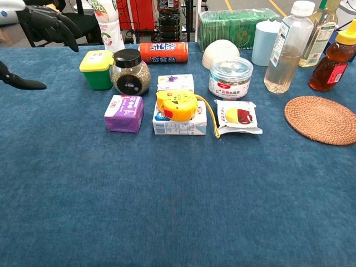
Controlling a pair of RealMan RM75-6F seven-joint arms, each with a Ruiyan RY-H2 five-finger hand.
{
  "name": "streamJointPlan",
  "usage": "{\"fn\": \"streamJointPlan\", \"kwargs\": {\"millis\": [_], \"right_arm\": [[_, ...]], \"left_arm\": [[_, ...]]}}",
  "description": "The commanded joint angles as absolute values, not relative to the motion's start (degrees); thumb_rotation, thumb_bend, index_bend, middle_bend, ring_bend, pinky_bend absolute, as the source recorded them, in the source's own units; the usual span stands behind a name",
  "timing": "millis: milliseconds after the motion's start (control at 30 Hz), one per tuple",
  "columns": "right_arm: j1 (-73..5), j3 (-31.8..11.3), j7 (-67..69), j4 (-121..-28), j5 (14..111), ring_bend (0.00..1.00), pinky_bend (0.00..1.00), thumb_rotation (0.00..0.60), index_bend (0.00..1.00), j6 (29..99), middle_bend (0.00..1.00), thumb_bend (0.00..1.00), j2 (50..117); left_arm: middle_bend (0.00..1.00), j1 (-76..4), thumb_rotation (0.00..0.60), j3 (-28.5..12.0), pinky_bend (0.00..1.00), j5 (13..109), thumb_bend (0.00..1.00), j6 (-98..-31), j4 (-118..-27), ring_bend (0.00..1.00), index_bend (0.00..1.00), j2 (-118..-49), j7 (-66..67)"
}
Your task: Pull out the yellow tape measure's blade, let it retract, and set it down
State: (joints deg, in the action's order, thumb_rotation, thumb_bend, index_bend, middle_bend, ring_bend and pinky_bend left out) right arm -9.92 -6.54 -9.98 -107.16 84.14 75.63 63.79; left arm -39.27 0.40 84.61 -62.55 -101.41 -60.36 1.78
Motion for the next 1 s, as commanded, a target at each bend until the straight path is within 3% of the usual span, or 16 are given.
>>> {"fn": "streamJointPlan", "kwargs": {"millis": [33,333,500,1000], "right_arm": [[-11.71,-7.04,-8.66,-107.32,84.35,0.21,0.32,0.403,0.20,73.49,0.23,0.28,64.45],[-23.09,-10.15,-6.80,-105.43,82.06,0.18,0.31,0.406,0.15,60.19,0.20,0.26,70.92],[-26.95,-11.41,-9.16,-103.56,77.87,0.18,0.31,0.406,0.15,56.43,0.20,0.25,74.69],[-36.61,-15.63,-16.90,-95.59,68.13,0.17,0.29,0.404,0.15,53.70,0.19,0.25,85.27]], "left_arm": [[0.13,-38.50,0.600,0.05,0.19,84.40,0.21,-63.43,-101.80,0.01,0.24,-59.24,1.37],[0.13,-36.34,0.600,-1.56,0.19,84.37,0.21,-65.68,-103.10,0.01,0.24,-55.57,-0.31],[0.13,-35.80,0.600,-1.99,0.19,84.64,0.21,-65.63,-103.41,0.01,0.24,-54.77,-0.40],[0.13,-35.91,0.600,-3.41,0.19,83.87,0.21,-62.59,-102.52,0.01,0.24,-55.43,-0.78]]}}
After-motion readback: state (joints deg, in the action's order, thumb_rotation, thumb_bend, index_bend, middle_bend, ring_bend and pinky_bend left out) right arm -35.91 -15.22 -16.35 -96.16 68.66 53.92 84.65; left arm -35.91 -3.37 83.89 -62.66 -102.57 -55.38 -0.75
